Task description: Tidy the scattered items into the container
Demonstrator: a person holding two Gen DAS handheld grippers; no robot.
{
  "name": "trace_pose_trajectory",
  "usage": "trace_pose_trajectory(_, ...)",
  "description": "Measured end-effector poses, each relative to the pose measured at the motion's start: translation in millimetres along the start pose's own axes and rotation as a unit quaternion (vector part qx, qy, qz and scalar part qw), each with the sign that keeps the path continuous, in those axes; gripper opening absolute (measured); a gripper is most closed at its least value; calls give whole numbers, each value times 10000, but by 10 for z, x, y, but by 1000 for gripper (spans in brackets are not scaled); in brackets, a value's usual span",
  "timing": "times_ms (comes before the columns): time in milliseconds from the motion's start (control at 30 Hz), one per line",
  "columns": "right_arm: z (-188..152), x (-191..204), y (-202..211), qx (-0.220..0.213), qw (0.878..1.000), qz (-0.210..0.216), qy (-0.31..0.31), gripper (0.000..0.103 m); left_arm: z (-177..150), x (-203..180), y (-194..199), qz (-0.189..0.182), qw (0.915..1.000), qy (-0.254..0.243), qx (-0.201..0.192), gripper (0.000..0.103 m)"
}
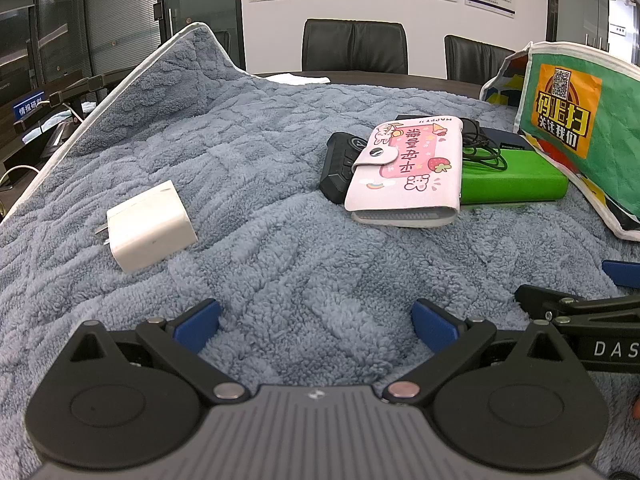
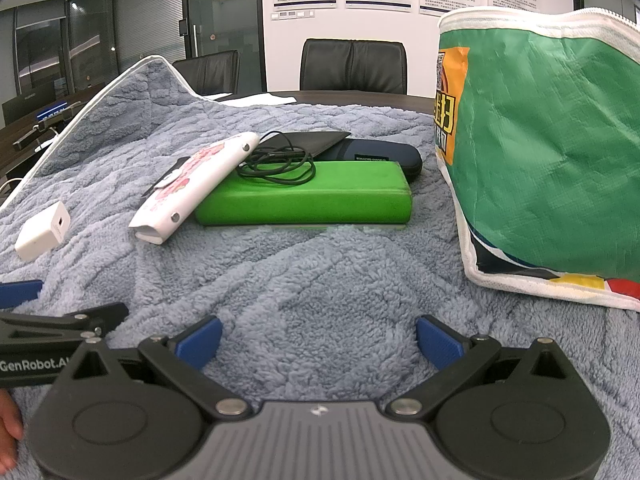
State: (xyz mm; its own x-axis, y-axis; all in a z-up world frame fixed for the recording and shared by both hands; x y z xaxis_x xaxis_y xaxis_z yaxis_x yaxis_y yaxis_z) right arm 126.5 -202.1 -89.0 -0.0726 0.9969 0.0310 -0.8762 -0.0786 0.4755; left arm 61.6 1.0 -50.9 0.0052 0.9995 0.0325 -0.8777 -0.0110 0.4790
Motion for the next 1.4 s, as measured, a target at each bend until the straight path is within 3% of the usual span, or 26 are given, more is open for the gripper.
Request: trace_pose_trajectory(1400, 0, 21, -10, -2, 10000, 8, -9, 103, 0, -1, 0, -15, 10000, -3, 5, 103)
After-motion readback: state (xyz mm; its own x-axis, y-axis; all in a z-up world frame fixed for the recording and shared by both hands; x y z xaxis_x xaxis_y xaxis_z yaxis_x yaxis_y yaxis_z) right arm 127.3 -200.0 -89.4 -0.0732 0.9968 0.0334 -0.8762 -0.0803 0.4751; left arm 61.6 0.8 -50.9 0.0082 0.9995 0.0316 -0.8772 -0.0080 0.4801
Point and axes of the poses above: each gripper's, at about its wrist camera, not at the fingertips, and y roughly against the way its jaws point, x to its left, z to its top, the point moved 8 cm from there along -y, roughly the way its jaws point, and after that the axes turned 11 degrees about -x, right-handed, at the moved point
